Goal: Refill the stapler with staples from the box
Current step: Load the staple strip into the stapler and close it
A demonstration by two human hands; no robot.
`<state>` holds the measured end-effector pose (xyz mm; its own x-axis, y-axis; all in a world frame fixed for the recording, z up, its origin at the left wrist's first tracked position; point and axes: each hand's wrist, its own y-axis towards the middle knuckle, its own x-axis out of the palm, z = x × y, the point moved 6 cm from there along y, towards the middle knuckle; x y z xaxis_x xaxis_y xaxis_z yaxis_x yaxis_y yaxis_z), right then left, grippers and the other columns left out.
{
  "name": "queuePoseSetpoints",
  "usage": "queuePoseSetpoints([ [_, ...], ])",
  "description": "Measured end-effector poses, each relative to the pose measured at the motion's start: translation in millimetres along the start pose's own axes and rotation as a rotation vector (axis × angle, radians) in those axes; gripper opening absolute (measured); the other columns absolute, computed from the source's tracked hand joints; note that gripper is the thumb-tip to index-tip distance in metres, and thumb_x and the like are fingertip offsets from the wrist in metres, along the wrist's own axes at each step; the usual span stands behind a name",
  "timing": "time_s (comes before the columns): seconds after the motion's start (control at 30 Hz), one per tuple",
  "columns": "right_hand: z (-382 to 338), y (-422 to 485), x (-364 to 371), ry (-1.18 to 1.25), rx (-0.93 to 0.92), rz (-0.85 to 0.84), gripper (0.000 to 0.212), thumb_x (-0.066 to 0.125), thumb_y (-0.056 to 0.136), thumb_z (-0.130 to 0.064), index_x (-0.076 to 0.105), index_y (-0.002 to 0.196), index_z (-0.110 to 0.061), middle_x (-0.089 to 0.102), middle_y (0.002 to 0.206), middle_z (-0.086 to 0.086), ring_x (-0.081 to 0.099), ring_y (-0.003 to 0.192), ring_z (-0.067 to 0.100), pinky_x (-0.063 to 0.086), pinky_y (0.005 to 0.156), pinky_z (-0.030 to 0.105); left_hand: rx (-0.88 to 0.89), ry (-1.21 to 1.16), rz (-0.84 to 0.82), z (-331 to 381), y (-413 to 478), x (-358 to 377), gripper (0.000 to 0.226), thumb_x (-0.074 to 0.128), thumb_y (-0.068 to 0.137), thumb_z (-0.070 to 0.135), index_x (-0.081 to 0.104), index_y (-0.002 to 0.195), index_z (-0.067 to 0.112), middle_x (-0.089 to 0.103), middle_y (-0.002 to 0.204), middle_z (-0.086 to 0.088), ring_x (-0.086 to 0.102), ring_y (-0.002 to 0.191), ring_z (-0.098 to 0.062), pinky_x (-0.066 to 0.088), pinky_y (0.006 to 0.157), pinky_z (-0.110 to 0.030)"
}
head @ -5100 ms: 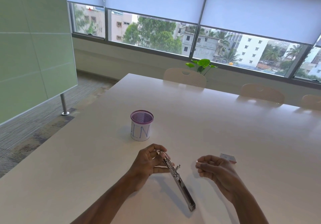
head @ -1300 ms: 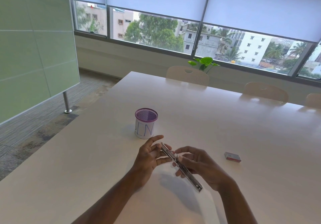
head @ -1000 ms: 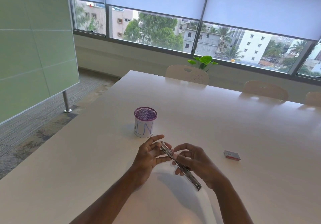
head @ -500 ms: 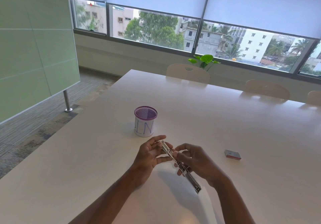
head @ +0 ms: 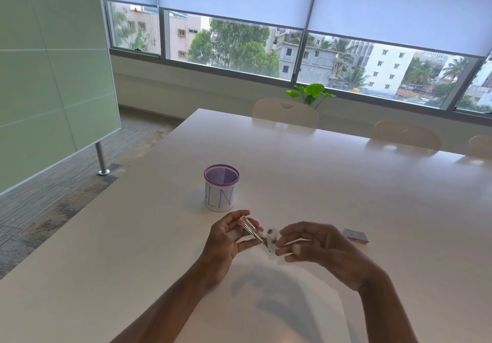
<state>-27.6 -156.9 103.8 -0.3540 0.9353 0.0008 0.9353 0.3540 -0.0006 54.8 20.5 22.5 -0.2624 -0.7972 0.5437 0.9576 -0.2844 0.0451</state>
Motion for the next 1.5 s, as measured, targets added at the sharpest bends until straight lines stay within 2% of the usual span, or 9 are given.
queuePoseSetpoints([
  [0.17,4.8,26.1,19.1,-0.530,-0.085,0.346,0.019,0.083,0.074,-0.024,0.068,0.067,-0.015,0.062,0.058,-0.005,0.050,0.056,0.008,0.040,0.058,0.022,-0.008,0.069,-0.039,-1.8,-5.7,5.4,0.025,0.047,0.098,0.002,0.062,0.117,0.009,0.071,0.107,-0.023,0.069,0.101,-0.036,0.058,0.081,-0.043],
  [0.27,4.5,29.8,21.2,-0.676,-0.160,0.467,0.033,0.082,0.072,-0.035,0.058,0.056,-0.020,0.060,0.059,-0.002,0.049,0.055,0.010,0.039,0.055,0.023,-0.014,0.085,-0.106,-2.3,-8.8,11.1,0.028,0.050,0.095,0.002,0.063,0.117,0.013,0.070,0.110,-0.022,0.069,0.102,-0.036,0.058,0.082,-0.042],
  [0.47,22.6,31.4,16.9,-0.495,-0.020,0.376,0.040,0.085,0.072,-0.029,0.060,0.103,-0.024,0.068,0.100,-0.004,0.069,0.073,0.013,0.057,0.067,0.037,-0.023,0.087,-0.167,-2.4,-9.2,17.0,0.030,0.062,0.091,0.018,0.061,0.121,0.019,0.068,0.118,-0.018,0.067,0.110,-0.033,0.057,0.084,-0.036],
  [0.63,32.2,36.3,27.9,-0.594,-0.019,0.211,0.066,0.074,0.082,-0.030,0.041,0.139,-0.024,0.059,0.120,-0.013,0.070,0.072,0.016,0.055,0.069,0.024,0.106,0.458,-0.173,1.3,-9.4,19.3,0.048,0.054,0.089,-0.005,0.058,0.123,0.029,0.071,0.118,-0.007,0.067,0.109,-0.022,0.053,0.091,-0.032],
  [0.87,19.6,29.3,-0.2,-0.599,-0.185,0.405,0.019,0.063,0.092,-0.015,0.061,0.110,-0.018,0.067,0.081,0.003,0.068,0.069,0.015,0.054,0.073,0.041,0.355,1.020,-0.018,26.5,-5.5,11.4,0.032,0.046,0.100,0.009,0.054,0.129,0.021,0.064,0.127,0.001,0.059,0.115,-0.010,0.043,0.104,-0.028],
  [1.0,20.0,25.7,-16.9,-0.582,-0.170,0.601,0.032,0.062,0.088,-0.022,0.043,0.113,-0.029,0.062,0.090,-0.005,0.064,0.067,0.011,0.051,0.065,0.030,0.351,1.406,0.140,28.3,-0.5,-11.4,0.041,0.051,0.098,0.018,0.050,0.138,0.012,0.053,0.143,-0.006,0.049,0.131,-0.019,0.035,0.107,-0.027],
  [1.2,13.2,15.6,-22.6,-0.742,-0.201,0.948,0.046,0.056,0.087,-0.054,0.044,0.127,-0.034,0.058,0.119,-0.013,0.065,0.099,0.007,0.047,0.079,0.030,0.213,1.655,0.155,13.1,1.2,-25.8,0.045,0.046,0.100,0.029,0.046,0.141,0.011,0.041,0.152,-0.008,0.036,0.140,-0.020,0.026,0.116,-0.031],
  [1.3,6.8,6.8,-24.3,-0.845,-0.229,1.059,0.054,0.047,0.081,-0.073,0.043,0.123,-0.039,0.053,0.113,-0.018,0.066,0.097,0.008,0.046,0.070,0.030,0.225,1.684,0.160,12.1,-0.1,-25.2,0.042,0.044,0.100,0.029,0.049,0.139,0.014,0.041,0.153,-0.006,0.035,0.141,-0.019,0.024,0.116,-0.031],
  [1.5,-7.9,-6.6,-23.4,-1.009,-0.326,1.249,0.055,0.058,0.082,-0.065,0.055,0.119,-0.024,0.059,0.100,-0.006,0.066,0.072,0.023,0.040,0.053,0.026,0.246,1.721,0.154,12.2,-0.7,-23.6,0.040,0.046,0.099,0.025,0.052,0.136,0.011,0.046,0.149,-0.008,0.038,0.139,-0.019,0.026,0.116,-0.032],
])
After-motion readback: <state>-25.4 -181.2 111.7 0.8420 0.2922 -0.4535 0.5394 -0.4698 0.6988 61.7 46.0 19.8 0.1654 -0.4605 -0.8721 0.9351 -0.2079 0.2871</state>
